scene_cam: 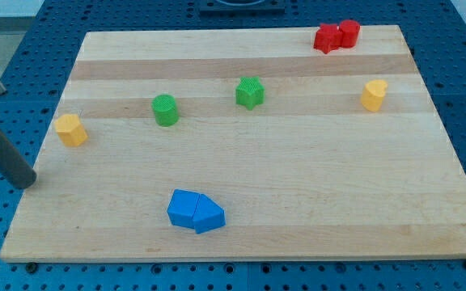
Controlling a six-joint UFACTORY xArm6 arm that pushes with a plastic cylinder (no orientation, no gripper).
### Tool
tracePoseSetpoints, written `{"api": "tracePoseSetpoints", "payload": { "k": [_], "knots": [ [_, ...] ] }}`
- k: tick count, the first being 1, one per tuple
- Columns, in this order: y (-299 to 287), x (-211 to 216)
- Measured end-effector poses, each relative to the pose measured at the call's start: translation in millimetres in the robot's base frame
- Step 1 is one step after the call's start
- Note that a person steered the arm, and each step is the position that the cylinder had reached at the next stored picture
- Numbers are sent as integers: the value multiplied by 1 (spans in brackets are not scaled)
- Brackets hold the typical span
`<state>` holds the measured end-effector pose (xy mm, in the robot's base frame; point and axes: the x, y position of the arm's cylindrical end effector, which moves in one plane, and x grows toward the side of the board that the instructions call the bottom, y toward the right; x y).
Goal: Push the yellow hexagon below the yellow heart
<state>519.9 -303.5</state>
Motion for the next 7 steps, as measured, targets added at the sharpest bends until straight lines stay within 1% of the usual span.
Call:
{"api": "tracePoseSetpoints", "payload": {
  "k": [1,3,4,5,6,7],
  "knots": [
    [-2,-10],
    [0,-97],
    [51,-89],
    [121,-55],
    [137,-52],
    [96,-44]
  ]
}}
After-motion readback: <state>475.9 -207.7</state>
